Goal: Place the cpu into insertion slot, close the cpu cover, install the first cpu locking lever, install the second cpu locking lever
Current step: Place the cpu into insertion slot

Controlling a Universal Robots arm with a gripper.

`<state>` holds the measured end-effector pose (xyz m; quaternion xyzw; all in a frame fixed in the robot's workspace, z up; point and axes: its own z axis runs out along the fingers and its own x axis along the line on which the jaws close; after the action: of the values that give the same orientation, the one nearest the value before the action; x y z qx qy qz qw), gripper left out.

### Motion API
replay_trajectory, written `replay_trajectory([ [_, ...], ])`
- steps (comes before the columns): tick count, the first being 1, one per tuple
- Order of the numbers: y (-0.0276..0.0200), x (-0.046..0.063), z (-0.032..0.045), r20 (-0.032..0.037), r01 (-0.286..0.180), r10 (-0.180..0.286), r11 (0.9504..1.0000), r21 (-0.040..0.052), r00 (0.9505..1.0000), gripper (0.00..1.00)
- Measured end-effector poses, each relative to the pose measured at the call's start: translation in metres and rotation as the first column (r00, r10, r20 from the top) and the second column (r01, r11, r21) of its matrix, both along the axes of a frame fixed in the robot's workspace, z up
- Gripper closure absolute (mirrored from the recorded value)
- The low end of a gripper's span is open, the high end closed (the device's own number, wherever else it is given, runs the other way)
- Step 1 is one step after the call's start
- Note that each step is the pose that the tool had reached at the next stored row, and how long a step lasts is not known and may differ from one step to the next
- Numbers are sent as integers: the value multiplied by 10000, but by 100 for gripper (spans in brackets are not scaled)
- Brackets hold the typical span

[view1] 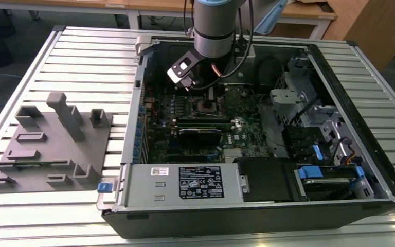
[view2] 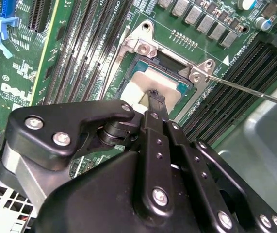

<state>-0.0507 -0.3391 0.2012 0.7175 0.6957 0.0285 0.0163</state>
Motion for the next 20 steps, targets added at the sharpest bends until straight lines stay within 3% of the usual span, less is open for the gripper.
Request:
replay_trajectory([
  [20, -1, -1, -33, -3, 0, 0, 10000, -4, 10000, 89],
])
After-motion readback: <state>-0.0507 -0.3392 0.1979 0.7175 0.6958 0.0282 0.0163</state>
